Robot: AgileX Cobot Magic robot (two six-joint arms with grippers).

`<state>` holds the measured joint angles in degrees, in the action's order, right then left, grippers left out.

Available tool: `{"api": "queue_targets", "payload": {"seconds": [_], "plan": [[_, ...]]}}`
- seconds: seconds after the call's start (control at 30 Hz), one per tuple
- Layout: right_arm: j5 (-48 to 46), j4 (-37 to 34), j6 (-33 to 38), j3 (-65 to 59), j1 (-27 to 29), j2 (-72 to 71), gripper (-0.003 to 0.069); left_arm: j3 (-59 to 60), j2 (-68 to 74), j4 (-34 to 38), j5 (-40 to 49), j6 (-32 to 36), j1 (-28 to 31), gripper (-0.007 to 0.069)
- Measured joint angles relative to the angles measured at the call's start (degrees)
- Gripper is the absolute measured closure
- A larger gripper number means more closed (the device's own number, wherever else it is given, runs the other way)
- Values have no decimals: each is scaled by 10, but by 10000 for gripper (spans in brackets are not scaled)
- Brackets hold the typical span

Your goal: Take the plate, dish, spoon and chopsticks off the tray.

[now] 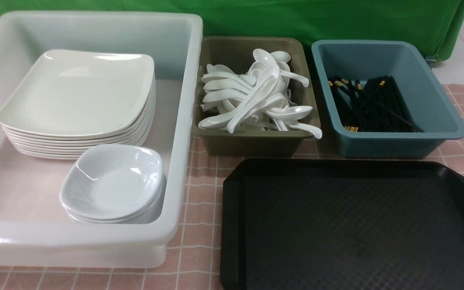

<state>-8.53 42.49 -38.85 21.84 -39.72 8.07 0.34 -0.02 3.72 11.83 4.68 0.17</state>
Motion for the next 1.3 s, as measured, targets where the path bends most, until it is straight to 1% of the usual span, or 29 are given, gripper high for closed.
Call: {"api": "queue_targets", "payload": {"seconds": [0.13,0.33,0.87,0.93,0.97,1.0,1.03,1.07,1.1,1.17,1.3], "plan": [[0,0,0,0,0,0,524,0,0,0,6,1,0,625],[0,0,0,0,0,0,508,0,0,-20,5,3,0,625],[0,-5,3,0,0,0,477,0,0,-22,5,3,0,625],[1,-49,33,0,0,0,475,0,0,-22,5,3,0,625],[5,-105,94,0,0,0,473,0,0,-22,5,3,0,625],[5,-127,104,0,0,0,473,0,0,-22,5,3,0,625],[17,-219,207,0,0,0,472,0,0,-22,5,3,0,625],[18,-230,207,0,0,0,471,0,0,-22,5,3,0,625],[23,-272,260,0,0,0,469,0,0,-22,5,3,0,625],[40,-361,343,0,0,0,463,0,0,-22,5,3,0,625],[49,-393,377,0,0,0,459,0,0,-22,5,3,0,625]]}}
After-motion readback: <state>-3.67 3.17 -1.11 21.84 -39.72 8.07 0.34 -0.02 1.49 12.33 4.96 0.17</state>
